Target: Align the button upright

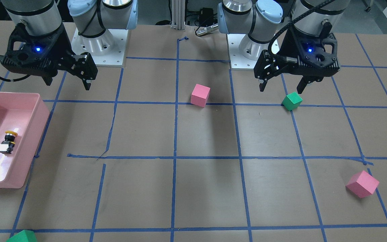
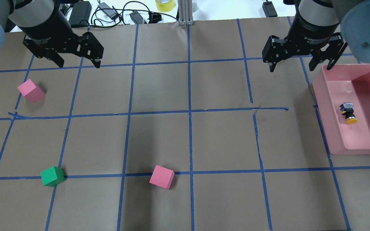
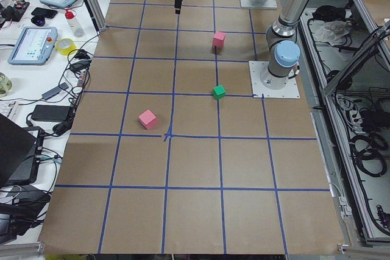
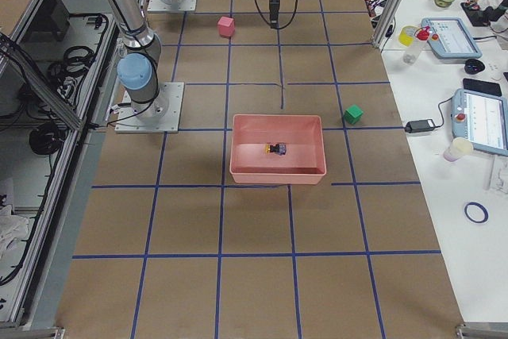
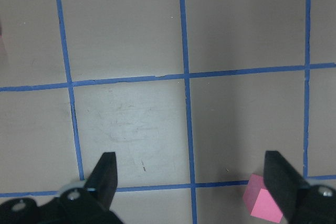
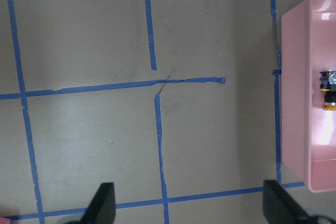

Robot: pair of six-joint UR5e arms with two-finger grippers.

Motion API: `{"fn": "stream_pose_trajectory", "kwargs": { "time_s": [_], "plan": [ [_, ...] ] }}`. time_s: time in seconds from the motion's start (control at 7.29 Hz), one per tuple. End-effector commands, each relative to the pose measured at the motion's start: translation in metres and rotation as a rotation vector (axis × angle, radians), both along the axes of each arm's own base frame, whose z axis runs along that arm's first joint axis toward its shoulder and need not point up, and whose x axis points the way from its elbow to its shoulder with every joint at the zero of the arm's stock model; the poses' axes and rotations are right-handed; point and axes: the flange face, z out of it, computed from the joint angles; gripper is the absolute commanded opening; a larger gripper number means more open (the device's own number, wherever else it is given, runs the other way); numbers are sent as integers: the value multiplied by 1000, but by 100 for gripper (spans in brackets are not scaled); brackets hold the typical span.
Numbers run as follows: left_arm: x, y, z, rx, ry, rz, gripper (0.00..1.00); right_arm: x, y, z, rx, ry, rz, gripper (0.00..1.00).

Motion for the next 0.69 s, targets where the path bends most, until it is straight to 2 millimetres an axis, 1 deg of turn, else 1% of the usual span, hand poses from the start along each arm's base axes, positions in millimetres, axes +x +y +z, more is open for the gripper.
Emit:
{"fn": "stream_pose_trajectory", "kwargs": {
  "time_s": [0.0,0.55],
  "plan": [
    [0,0,1,-1,-3,-2,100,1,3,-2,6,-5,2,100],
    [0,1,3,-4,-6,-2,100,1,8,-6,45,-5,8,100]
  ]
}}
